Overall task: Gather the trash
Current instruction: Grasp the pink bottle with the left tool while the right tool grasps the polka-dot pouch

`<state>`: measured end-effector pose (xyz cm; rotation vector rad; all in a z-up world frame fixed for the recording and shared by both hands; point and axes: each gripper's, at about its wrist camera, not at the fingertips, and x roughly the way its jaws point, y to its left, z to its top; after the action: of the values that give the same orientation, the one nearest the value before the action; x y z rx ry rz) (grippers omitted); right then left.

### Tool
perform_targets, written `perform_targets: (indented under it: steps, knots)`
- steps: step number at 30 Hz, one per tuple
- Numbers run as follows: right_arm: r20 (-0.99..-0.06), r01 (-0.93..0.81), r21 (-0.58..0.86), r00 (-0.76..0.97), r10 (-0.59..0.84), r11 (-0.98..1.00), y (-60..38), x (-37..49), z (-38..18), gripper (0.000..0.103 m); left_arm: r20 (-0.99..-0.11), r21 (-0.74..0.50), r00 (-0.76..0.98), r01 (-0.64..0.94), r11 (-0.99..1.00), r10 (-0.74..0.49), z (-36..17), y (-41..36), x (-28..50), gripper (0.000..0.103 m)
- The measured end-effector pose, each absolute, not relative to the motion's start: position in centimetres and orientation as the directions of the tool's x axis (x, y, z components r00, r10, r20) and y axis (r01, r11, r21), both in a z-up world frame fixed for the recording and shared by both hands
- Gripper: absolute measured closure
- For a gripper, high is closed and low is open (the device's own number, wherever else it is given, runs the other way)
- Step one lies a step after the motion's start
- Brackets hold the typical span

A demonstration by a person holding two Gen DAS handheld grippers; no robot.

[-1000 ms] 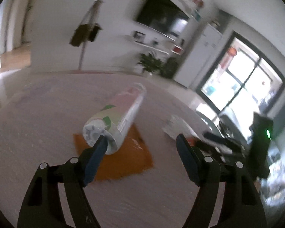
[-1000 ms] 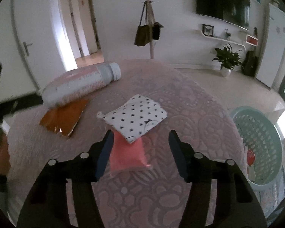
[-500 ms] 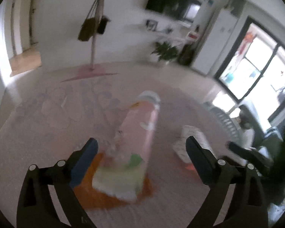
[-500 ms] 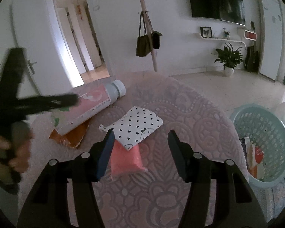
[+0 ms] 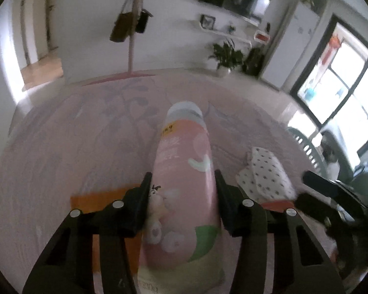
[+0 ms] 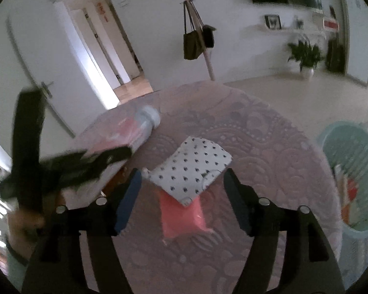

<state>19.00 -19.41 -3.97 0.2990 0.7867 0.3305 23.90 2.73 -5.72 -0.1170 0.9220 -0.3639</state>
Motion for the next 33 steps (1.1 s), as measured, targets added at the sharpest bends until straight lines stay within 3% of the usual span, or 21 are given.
perform_targets:
  steps: [7,11,15,20,24,33]
  knots:
    - [-0.715,-0.091,0.311,0.633,0.296,0.946,-17.9,22.8,-4.9,0.032,-0.662,-0.391,0.635,0.162,0.906,-0.399,-6.4,4.6,18.0,0.056]
    - [-0.743,-0.082,0.291,0.608,0.279,0.953,-17.1,22.9,-6.2,0.034,-0.656,-0.42,0.631,0.152,0.895,-0.415,-7.9,4.6,17.2,0.056]
    - [-0.74,-0.102,0.252,0.621,0.259,0.962,-16.1,22.5,-6.1,0.064,-0.647,-0.408,0.648,0.152,0.9,-0.403,-7.9,4.5,16.7,0.056]
    - [-0.64,-0.159,0.292,0.7,0.317,0.943,-16.6,20.5,-4.8,0.089,-0.619,-0.471,0.641,0.16,0.867,-0.454,-8.3,5.1,16.0,0.056]
    - [-0.554,-0.203,0.314,0.754,0.352,0.928,-17.5,18.6,-3.7,0.09,-0.542,-0.587,0.646,0.165,0.792,-0.537,-8.3,6.1,15.8,0.056]
    - [-0.46,-0.213,0.348,0.81,0.364,0.913,-19.4,16.5,-2.3,0.093,-0.425,-0.608,0.675,0.281,0.743,-0.603,-6.2,4.4,14.4,0.056]
